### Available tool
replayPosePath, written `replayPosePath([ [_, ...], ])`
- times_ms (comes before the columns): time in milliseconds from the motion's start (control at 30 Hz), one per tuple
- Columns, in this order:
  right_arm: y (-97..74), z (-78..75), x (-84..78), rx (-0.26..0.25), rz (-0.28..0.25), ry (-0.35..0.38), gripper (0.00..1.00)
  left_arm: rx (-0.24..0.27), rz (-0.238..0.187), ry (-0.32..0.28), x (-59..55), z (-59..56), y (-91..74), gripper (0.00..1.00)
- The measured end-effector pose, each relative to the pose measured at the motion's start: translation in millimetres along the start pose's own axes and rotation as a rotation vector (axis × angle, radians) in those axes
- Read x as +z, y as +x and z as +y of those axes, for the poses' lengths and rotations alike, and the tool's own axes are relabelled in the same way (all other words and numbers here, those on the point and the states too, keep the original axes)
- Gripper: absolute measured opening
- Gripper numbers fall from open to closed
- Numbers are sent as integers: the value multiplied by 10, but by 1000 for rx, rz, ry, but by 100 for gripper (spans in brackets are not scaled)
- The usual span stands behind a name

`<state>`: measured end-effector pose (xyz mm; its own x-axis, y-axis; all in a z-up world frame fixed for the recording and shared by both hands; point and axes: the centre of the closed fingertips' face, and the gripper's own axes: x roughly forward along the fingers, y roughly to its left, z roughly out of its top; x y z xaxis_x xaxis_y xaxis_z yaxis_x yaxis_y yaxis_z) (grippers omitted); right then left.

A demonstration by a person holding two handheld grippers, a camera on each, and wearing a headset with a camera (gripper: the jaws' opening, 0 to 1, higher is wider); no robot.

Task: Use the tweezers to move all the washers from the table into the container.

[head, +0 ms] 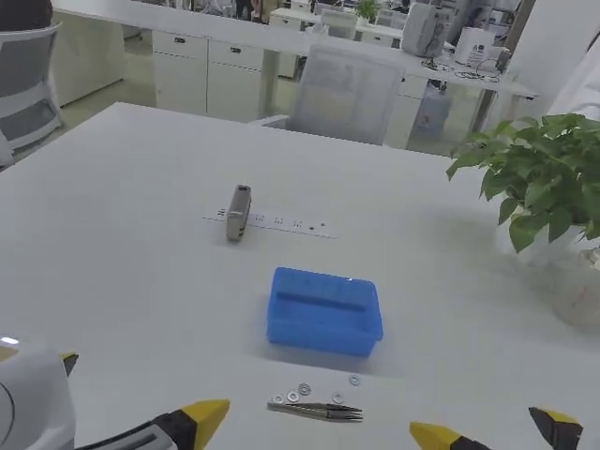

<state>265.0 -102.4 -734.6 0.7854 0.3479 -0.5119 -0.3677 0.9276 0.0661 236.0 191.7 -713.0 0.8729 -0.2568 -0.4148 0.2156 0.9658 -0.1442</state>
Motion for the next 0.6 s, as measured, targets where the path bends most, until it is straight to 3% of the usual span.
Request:
replayPosePath([
  [600,22,-92,43,-13,0,-12,86,-2,11,26,20,45,33,96],
])
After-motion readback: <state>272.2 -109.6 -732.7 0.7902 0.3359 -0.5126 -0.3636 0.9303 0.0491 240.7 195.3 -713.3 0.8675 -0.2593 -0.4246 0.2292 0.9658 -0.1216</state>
